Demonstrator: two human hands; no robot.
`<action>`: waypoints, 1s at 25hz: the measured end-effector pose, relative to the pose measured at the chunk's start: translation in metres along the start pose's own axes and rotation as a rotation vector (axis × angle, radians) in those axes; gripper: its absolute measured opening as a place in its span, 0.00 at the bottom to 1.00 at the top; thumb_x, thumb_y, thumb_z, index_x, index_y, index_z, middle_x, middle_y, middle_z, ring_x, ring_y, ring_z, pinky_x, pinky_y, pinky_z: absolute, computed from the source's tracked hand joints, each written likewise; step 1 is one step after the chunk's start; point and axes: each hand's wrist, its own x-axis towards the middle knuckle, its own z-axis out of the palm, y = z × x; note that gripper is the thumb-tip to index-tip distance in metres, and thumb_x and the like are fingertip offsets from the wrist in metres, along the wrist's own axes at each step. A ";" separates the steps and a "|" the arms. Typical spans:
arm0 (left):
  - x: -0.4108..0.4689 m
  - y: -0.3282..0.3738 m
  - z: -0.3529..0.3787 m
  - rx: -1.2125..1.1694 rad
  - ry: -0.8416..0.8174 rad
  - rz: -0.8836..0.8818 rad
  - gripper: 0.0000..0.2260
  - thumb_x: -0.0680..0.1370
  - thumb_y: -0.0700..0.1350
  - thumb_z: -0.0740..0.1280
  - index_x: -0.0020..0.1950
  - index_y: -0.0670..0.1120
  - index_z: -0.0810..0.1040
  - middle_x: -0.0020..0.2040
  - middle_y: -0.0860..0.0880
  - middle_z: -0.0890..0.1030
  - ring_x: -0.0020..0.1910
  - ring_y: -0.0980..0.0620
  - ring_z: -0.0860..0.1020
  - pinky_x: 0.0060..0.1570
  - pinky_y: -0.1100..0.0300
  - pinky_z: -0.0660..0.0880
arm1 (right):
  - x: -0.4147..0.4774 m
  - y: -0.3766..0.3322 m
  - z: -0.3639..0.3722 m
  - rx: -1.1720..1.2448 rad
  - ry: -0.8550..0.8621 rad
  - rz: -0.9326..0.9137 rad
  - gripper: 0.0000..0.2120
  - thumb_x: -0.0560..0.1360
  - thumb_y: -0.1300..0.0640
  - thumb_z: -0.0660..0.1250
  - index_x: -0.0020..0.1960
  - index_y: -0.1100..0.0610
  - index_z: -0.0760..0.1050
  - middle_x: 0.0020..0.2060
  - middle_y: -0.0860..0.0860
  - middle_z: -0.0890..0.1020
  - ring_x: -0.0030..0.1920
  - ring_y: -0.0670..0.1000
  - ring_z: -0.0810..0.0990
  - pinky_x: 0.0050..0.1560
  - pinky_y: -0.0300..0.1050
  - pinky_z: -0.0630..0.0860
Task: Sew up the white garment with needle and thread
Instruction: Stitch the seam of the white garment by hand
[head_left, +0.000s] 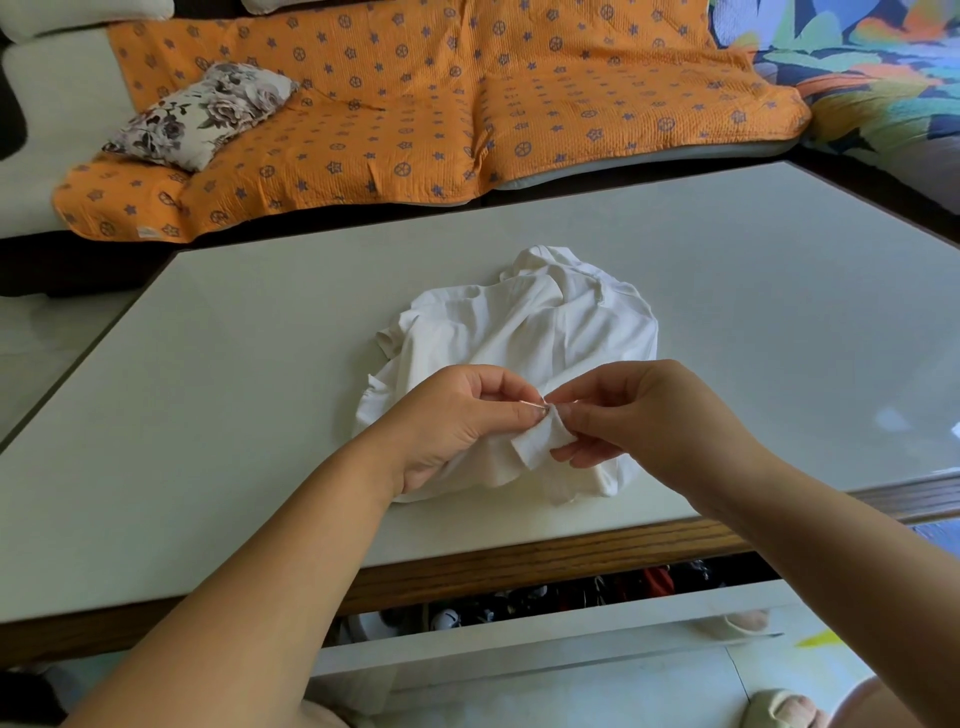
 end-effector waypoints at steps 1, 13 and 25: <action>0.001 -0.001 0.002 0.006 0.002 -0.007 0.04 0.74 0.36 0.71 0.45 0.45 0.83 0.41 0.50 0.84 0.44 0.58 0.81 0.50 0.65 0.75 | 0.000 0.000 0.001 -0.016 0.017 -0.016 0.05 0.76 0.63 0.70 0.47 0.56 0.84 0.35 0.53 0.87 0.36 0.51 0.86 0.41 0.37 0.82; 0.002 -0.002 0.008 -0.048 0.011 -0.070 0.07 0.71 0.41 0.74 0.48 0.42 0.83 0.44 0.46 0.85 0.46 0.52 0.82 0.48 0.63 0.78 | 0.001 0.003 0.006 -0.195 0.059 -0.087 0.03 0.76 0.57 0.71 0.43 0.52 0.82 0.34 0.47 0.86 0.35 0.47 0.86 0.47 0.48 0.84; -0.003 0.004 0.007 -0.003 0.017 -0.101 0.10 0.64 0.50 0.76 0.43 0.49 0.87 0.49 0.52 0.86 0.57 0.57 0.80 0.66 0.61 0.68 | 0.025 -0.008 -0.020 0.616 0.219 0.032 0.05 0.82 0.63 0.60 0.49 0.62 0.72 0.44 0.60 0.85 0.36 0.54 0.86 0.30 0.40 0.79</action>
